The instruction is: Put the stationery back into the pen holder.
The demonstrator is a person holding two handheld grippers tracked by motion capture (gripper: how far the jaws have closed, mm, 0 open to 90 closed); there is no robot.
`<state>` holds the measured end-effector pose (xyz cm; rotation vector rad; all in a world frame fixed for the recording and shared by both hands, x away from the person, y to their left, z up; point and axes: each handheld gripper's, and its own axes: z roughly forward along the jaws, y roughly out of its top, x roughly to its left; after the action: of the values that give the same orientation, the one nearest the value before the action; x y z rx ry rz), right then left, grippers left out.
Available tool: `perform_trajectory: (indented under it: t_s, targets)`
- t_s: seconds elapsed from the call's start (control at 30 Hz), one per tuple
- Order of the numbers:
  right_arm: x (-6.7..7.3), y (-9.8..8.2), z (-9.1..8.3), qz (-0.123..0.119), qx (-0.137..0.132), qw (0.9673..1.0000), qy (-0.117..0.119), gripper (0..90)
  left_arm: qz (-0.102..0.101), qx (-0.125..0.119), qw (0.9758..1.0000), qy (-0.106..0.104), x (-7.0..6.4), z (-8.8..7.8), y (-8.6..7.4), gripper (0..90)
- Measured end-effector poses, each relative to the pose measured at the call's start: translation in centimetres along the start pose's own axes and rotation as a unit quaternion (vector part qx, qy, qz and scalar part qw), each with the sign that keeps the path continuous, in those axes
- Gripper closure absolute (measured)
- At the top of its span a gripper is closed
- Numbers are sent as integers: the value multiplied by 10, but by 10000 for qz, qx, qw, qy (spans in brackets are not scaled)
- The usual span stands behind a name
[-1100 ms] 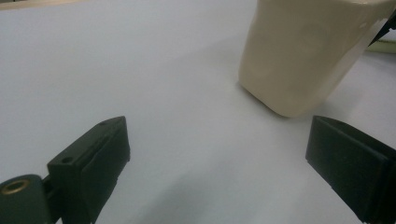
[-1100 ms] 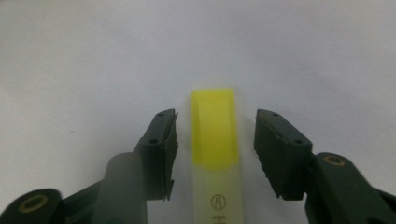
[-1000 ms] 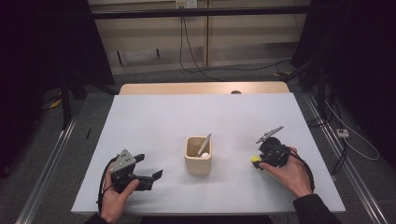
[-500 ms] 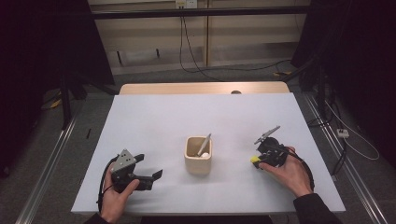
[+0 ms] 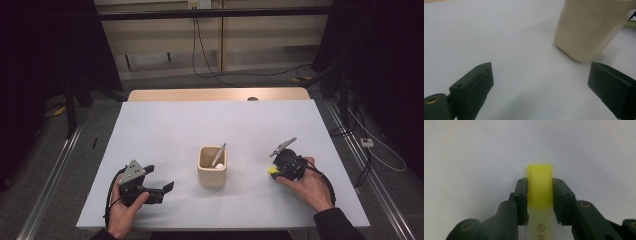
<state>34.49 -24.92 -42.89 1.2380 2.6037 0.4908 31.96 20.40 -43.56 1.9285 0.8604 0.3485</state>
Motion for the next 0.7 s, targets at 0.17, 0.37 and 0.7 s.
perform_trajectory:
  t_s: [0.17, 0.37, 0.7]
  targets:
    - [-3, -4, -4, 99, -221, 9996, 110, 676, 30, 15, 10000, 3, -1, 1, 0, 63]
    - [-8, -5, -12, 226, -537, 9982, 147, 676, -19, -1, 10000, 66, 0, -2, -1, 63]
    - [-11, -4, -29, 334, -1221, 9919, 88, 676, 7, -4, 10000, 56, 0, -4, -2, 63]
